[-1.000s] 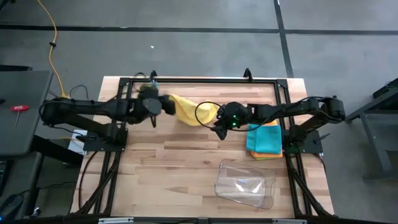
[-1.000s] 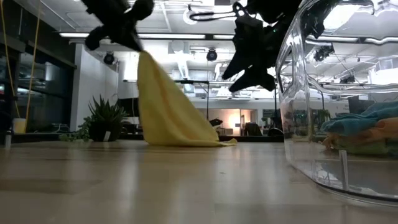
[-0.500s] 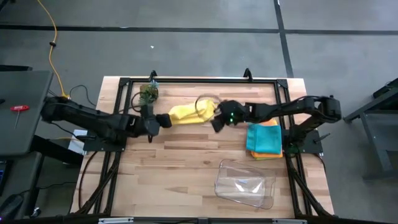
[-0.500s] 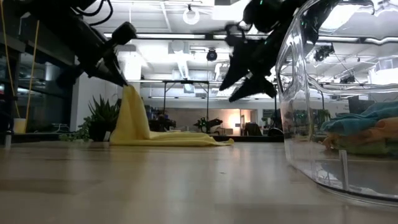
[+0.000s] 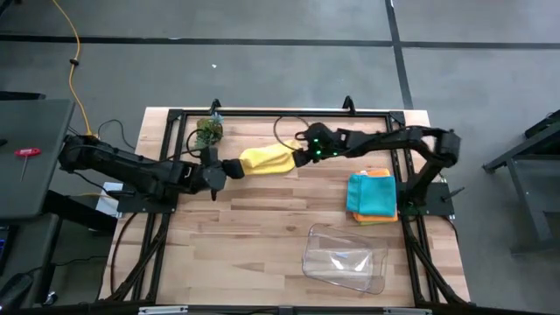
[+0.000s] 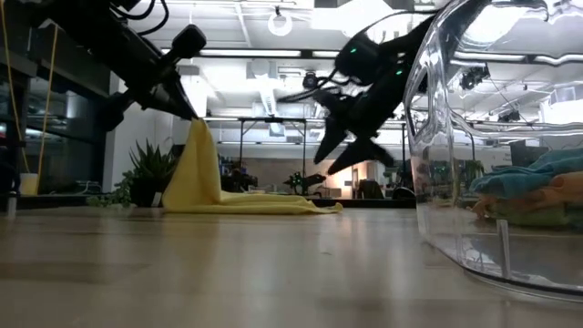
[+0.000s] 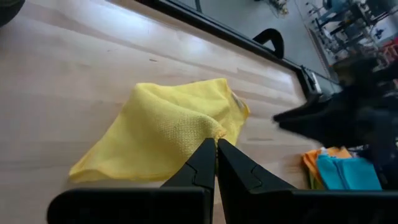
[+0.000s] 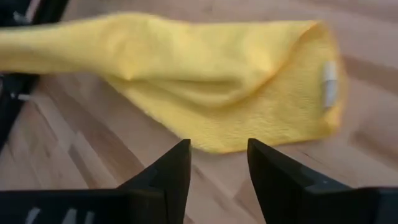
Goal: Fold microfiber towels
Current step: Fold the yellow cloth
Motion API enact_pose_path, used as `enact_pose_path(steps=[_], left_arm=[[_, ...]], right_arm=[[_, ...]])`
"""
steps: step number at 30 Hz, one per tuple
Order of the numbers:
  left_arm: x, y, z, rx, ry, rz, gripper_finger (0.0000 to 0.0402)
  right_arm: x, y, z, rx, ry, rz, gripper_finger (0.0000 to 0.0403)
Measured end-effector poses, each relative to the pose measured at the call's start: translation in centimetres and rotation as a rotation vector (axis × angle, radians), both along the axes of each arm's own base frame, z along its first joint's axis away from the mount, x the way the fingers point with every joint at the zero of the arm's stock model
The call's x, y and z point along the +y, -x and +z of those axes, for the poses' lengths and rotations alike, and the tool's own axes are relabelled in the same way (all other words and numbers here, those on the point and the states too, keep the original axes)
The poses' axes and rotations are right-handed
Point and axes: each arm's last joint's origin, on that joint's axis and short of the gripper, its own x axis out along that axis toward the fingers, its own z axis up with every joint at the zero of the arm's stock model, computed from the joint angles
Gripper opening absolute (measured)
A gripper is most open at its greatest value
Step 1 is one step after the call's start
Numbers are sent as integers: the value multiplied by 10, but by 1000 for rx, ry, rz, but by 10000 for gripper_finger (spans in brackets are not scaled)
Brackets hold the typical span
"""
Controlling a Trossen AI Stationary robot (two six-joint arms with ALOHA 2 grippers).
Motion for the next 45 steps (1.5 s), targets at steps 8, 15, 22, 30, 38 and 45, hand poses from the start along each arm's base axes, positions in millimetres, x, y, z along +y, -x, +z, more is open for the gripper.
enact_pose_path(steps=[8, 15, 22, 30, 38, 45], left_arm=[[6, -2, 3, -40, -1, 27, 0], [12, -6, 8, -122, 0, 55, 0], [13, -15, 21, -270, -22, 25, 0], [12, -11, 32, -298, -52, -14, 0], [9, 1, 50, -290, -96, -175, 0], [5, 7, 58, -339, -86, -232, 0]], right_arm=[[10, -63, -5, -56, 57, 231, 99], [29, -111, -3, -168, 68, 310, 21], [43, -136, -2, -305, 42, 179, 7], [43, -138, 1, -346, 81, 87, 1], [25, -130, 7, -307, 137, 133, 0], [6, -125, 10, -307, 148, 83, 0]])
